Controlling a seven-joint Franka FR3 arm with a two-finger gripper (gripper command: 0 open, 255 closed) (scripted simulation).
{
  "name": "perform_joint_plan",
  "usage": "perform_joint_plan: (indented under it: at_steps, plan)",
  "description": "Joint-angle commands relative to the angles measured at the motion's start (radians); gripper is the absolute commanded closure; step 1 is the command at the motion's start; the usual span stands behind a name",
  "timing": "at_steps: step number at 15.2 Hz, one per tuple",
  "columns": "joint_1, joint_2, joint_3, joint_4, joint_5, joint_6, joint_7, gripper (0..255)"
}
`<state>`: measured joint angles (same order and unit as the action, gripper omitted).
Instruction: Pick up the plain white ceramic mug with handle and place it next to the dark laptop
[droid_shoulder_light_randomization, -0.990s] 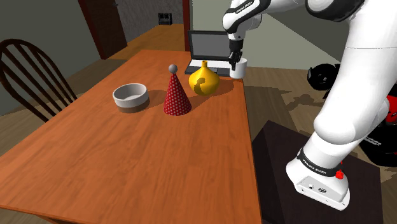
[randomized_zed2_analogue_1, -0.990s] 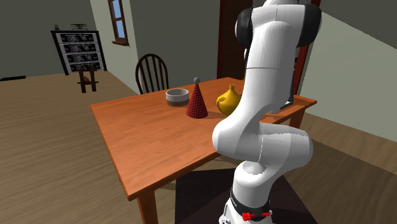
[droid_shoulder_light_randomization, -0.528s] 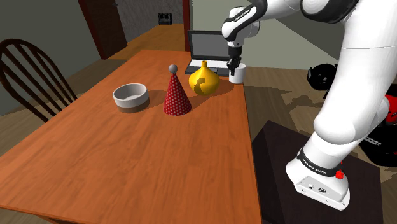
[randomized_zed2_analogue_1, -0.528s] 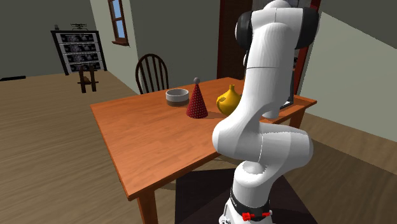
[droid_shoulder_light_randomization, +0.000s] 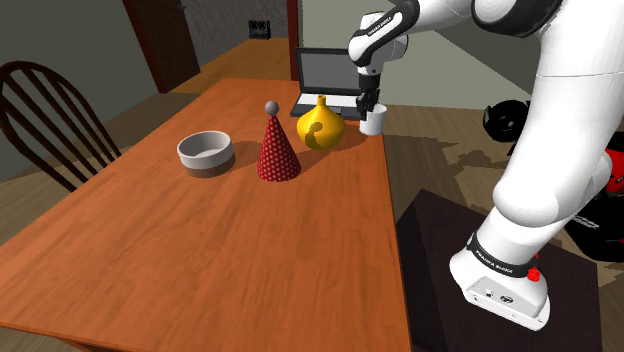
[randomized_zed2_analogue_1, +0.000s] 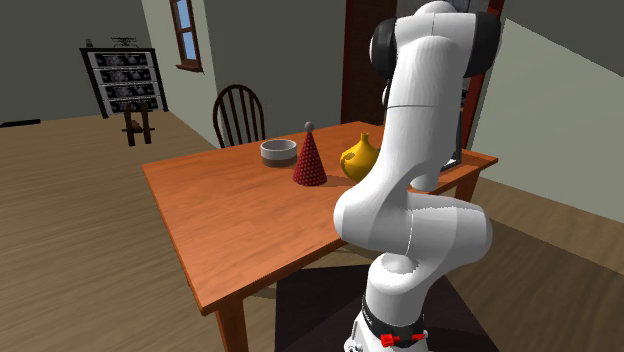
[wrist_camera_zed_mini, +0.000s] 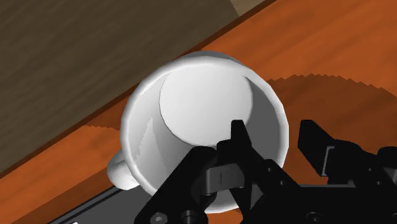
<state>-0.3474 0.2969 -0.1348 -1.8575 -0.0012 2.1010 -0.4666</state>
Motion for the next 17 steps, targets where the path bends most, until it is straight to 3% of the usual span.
perform_joint_plan:
  at_steps: [1,5,9,17]
  plan:
    - [0.000,0.000,0.000,0.000,0.000,0.000,0.000,0]
    - [0.000,0.000,0.000,0.000,0.000,0.000,0.000,0]
    - [0.004,-0.041,-0.001,0.075,-0.005,-0.116,0.004,0]
    - [0.004,-0.041,-0.001,0.075,-0.005,-0.116,0.004,0]
